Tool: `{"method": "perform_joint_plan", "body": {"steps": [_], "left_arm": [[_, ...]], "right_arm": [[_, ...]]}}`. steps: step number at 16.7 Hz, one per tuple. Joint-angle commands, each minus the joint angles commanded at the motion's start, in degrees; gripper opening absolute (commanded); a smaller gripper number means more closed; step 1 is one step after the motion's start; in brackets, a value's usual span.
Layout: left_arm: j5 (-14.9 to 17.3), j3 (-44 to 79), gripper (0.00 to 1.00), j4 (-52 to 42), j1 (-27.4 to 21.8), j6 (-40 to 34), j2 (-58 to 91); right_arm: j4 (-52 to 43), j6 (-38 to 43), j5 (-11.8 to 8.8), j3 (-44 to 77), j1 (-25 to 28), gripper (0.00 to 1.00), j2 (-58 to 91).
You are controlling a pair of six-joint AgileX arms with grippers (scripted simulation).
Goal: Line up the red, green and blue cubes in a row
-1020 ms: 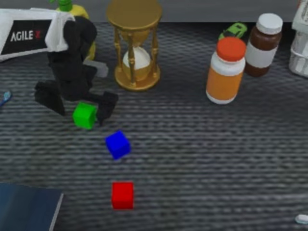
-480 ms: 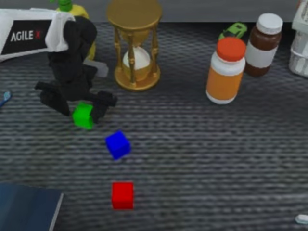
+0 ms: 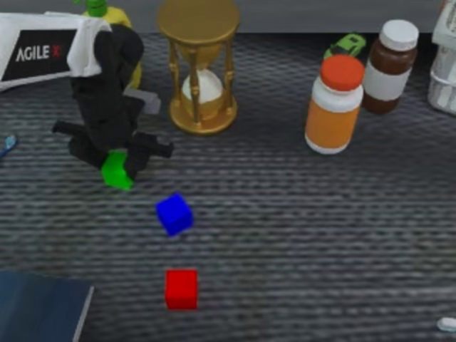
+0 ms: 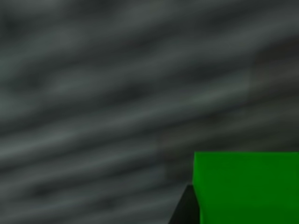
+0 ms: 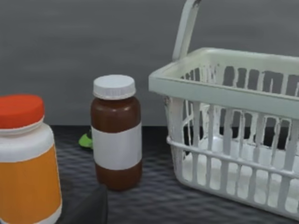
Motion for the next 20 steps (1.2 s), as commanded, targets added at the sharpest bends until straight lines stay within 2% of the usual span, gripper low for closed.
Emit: {"method": "perform_joint_plan", "body": {"steps": [8,15,20], "left_arm": [[0.0,0.4,0.0,-0.5,0.0,0.0,-0.9],[0.0,8.3,0.0,-12.8,1.1,-0.1,-4.9],[0.0,8.8,0.0,-13.4,0.8,0.0,-5.2]], "right_arm": [[0.0,0.0,0.0,0.0,0.0,1.0,0.0],[0.0,0.0,0.0,0.0,0.0,1.0,0.0],[0.0,0.0,0.0,0.0,0.0,1.0,0.0]]}}
